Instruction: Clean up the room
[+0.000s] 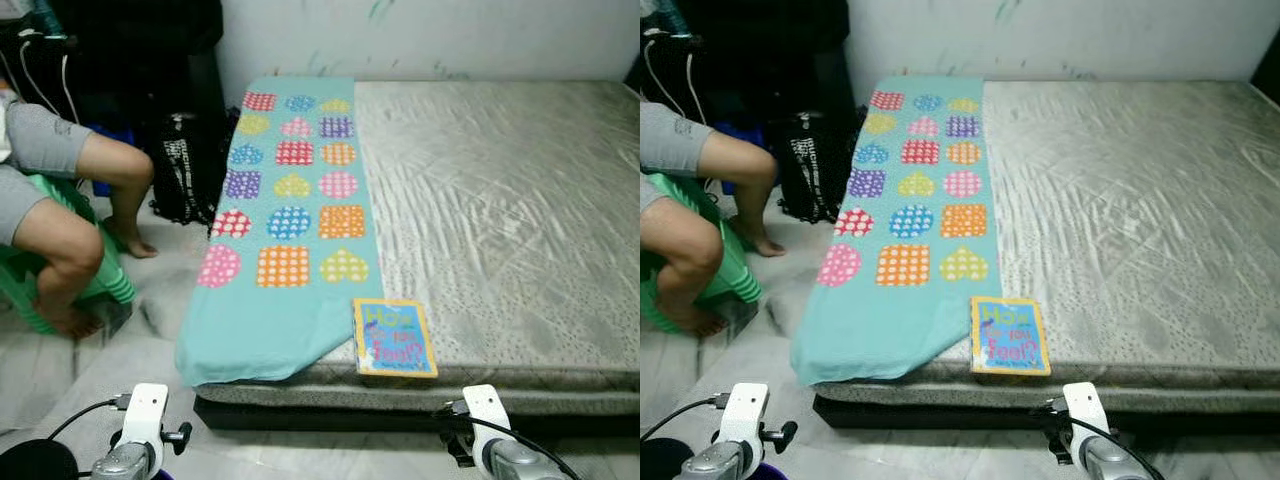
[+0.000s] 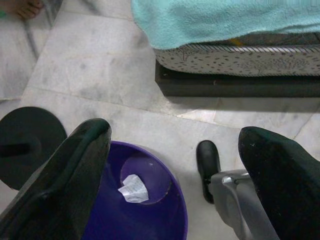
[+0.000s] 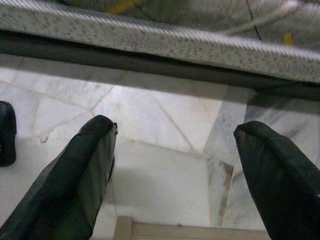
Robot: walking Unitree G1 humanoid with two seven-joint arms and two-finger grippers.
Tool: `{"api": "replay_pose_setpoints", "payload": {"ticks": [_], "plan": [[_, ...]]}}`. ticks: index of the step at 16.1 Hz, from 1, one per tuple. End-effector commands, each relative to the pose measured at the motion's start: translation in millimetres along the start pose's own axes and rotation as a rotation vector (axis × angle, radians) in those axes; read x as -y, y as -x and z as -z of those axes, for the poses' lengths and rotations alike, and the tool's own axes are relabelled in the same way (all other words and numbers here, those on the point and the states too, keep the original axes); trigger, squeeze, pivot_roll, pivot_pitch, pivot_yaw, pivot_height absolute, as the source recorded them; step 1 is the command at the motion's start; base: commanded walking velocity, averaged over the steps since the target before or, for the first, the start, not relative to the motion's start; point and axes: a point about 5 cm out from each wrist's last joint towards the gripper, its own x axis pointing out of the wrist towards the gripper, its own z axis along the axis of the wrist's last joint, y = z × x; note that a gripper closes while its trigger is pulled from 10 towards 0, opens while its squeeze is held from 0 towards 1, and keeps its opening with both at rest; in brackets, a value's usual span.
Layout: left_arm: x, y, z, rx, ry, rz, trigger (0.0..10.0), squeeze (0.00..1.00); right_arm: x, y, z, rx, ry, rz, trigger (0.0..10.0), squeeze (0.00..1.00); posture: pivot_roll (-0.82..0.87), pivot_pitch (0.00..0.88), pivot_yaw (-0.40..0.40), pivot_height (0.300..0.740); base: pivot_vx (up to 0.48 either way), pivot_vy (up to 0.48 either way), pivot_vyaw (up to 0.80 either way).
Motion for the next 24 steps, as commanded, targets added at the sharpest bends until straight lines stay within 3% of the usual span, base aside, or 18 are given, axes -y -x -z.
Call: {"api": "replay_pose_setpoints", "payload": {"ticks": [1,6,18,24], "plan": [[-3.0,0.8,2.0,-0.009,-0.006,-0.001,10.0,0.00,0.4,0.1,0.8,-0.006,0.004,0.000,10.0,0.00,0.01,0.059,-0.012,0.740,0.296,0.000,0.00],[-4.0,0.9,1.9,-0.011,-0.011,-0.004,10.0,0.00,0.2,0.0,0.6,-0.008,0.005,0.004,10.0,0.00,0.01,0.062,-0.010,0.740,0.272,0.000,0.00],[-4.6,1.0,3.6,-0.017,0.031,-0.034,10.0,0.00,1.5,0.1,-0.7,-0.006,0.035,0.010,10.0,0.00,0.01,0.065,-0.013,0.740,0.000,0.000,0.00],[-4.8,0.8,2.8,-0.019,0.024,-0.033,10.0,0.00,1.3,0.0,-1.5,-0.009,0.042,0.007,10.0,0.00,0.01,0.067,-0.013,0.740,0.000,0.299,0.00]]}}
